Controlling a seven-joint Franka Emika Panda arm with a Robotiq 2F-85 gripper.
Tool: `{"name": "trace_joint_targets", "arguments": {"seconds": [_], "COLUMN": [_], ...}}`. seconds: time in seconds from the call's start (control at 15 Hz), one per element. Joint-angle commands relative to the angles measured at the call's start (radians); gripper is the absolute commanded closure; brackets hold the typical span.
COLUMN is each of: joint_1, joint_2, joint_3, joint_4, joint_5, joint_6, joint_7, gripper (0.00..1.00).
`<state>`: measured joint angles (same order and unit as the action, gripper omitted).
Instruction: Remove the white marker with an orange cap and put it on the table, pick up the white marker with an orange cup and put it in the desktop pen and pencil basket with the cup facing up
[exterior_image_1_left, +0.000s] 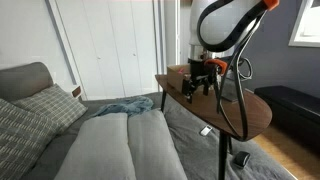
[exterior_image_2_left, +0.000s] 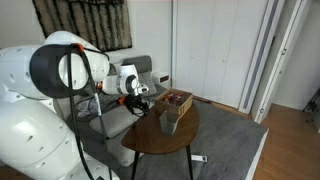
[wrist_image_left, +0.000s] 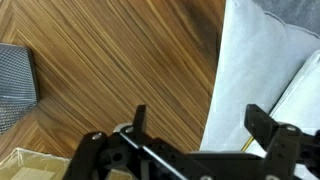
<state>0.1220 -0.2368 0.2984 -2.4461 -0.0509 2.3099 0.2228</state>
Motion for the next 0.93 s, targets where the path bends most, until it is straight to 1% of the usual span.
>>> {"name": "trace_joint_targets", "arguments": {"seconds": [0.0,0.47,0.67,0.87], "joint_1": [0.022,0.022,0.012,0.005], "joint_2": [0.001,0.001,-0.001,-0.02], "joint_3": [-0.022,-0.022,-0.036,-0.054], "joint_4": [0.001,0.001,0.058,0.14], "joint_5": [-0.007,-0.007,-0.045,-0.105], "joint_6": [-0.002,-0.002,-0.048,-0.112], "joint_7": [0.005,0.005,-0.037,-0.086], "gripper": [0.0,0.0,0.0,0.0]}}
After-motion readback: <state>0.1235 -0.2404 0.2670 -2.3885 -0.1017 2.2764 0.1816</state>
